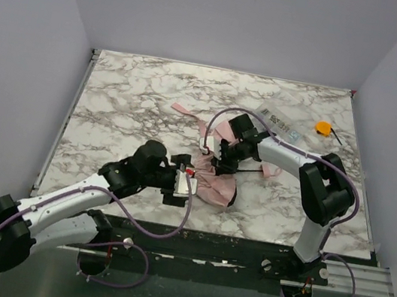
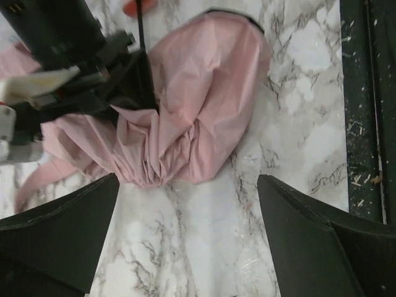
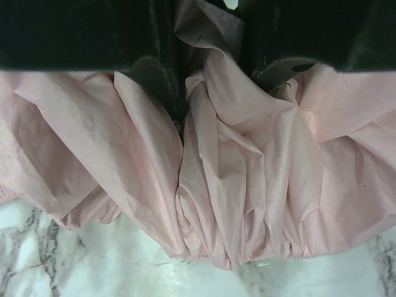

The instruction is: Put away the umbrella

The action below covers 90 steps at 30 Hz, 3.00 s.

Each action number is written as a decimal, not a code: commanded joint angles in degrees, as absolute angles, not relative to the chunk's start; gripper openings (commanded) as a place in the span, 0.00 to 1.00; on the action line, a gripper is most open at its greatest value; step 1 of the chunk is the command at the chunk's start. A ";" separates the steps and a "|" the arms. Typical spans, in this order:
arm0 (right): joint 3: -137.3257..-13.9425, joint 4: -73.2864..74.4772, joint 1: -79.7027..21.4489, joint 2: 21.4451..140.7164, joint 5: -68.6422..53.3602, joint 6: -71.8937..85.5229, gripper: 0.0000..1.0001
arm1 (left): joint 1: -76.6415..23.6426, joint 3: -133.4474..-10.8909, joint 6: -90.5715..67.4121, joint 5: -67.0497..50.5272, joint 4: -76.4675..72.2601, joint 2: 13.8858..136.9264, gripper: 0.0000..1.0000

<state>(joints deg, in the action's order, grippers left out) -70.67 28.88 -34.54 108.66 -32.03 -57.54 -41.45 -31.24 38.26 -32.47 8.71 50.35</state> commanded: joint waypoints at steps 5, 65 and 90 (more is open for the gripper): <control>-65.13 36.39 -34.89 108.56 -34.50 -59.30 0.22 | -47.67 -38.75 18.44 -12.53 4.60 65.62 0.98; -48.99 30.00 -30.05 79.70 -40.79 -68.95 1.00 | -50.45 -22.56 5.37 -18.14 -53.54 109.69 0.07; -34.58 3.81 -31.46 88.30 -22.36 -70.38 0.25 | -49.13 -23.82 4.76 -30.09 -49.49 102.86 0.50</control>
<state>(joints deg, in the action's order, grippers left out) -33.63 0.14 -30.92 84.51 -34.79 -70.37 -46.81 -26.55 5.85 -22.13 -61.73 105.08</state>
